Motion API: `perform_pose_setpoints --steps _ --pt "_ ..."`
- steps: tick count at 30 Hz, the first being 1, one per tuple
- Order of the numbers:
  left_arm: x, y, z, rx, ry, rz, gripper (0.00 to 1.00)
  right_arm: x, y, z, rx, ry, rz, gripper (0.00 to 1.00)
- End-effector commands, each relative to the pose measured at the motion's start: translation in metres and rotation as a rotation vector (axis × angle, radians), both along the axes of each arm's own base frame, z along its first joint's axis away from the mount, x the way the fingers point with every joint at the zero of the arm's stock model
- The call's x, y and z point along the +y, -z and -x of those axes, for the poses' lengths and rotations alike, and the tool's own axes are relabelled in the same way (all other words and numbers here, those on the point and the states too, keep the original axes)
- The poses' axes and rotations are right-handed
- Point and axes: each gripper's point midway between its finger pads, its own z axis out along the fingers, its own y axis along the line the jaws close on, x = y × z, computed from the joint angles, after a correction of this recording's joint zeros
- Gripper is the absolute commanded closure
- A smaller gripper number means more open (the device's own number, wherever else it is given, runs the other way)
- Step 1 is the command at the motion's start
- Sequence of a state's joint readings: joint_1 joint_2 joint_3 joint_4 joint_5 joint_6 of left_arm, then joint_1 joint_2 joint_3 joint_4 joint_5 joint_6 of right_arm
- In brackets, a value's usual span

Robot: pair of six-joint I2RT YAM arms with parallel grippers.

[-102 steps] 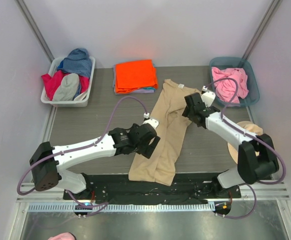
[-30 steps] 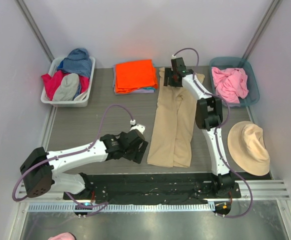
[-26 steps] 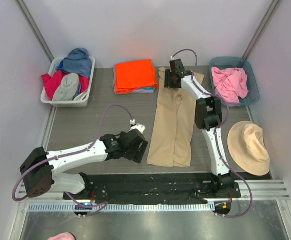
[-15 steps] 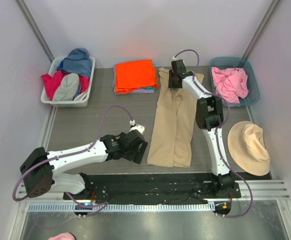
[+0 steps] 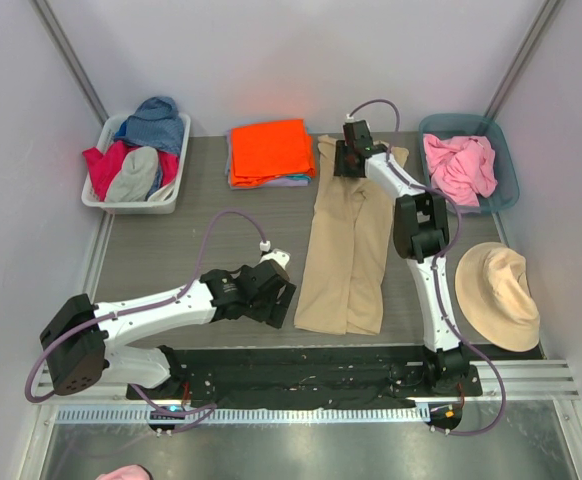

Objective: Fold and stack the t-shirts
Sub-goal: Fold the tshirt

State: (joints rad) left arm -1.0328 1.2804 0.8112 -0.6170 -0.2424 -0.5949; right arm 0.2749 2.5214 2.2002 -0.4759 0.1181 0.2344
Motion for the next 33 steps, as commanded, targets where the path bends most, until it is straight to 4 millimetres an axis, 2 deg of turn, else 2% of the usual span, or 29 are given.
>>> perform_pose_setpoints --steps 1,6,11,18,21,28,33 --pt "-0.009 -0.007 -0.004 -0.020 -0.006 0.048 0.18 -0.010 -0.055 -0.006 -0.096 0.031 -0.026 0.52" --pt "-0.010 -0.007 -0.004 -0.013 -0.008 0.051 0.19 -0.015 -0.060 -0.006 -0.108 0.040 -0.029 0.58" --pt "-0.010 -0.008 -0.004 -0.014 -0.007 0.054 0.19 -0.018 -0.061 -0.006 -0.108 0.044 -0.033 0.59" --pt "-0.010 -0.006 -0.004 -0.011 -0.007 0.049 0.19 -0.020 -0.052 -0.005 -0.092 0.047 -0.031 0.63" --pt "-0.011 -0.006 -0.005 -0.011 -0.007 0.050 0.19 -0.020 -0.050 -0.004 -0.088 0.046 -0.031 0.68" --pt "-0.011 -0.004 -0.004 -0.005 -0.005 0.047 0.19 -0.020 -0.052 -0.004 -0.089 0.043 -0.036 0.92" --pt "-0.012 -0.004 -0.004 -0.004 -0.005 0.051 0.19 -0.024 -0.060 -0.005 -0.103 0.052 -0.045 0.99"
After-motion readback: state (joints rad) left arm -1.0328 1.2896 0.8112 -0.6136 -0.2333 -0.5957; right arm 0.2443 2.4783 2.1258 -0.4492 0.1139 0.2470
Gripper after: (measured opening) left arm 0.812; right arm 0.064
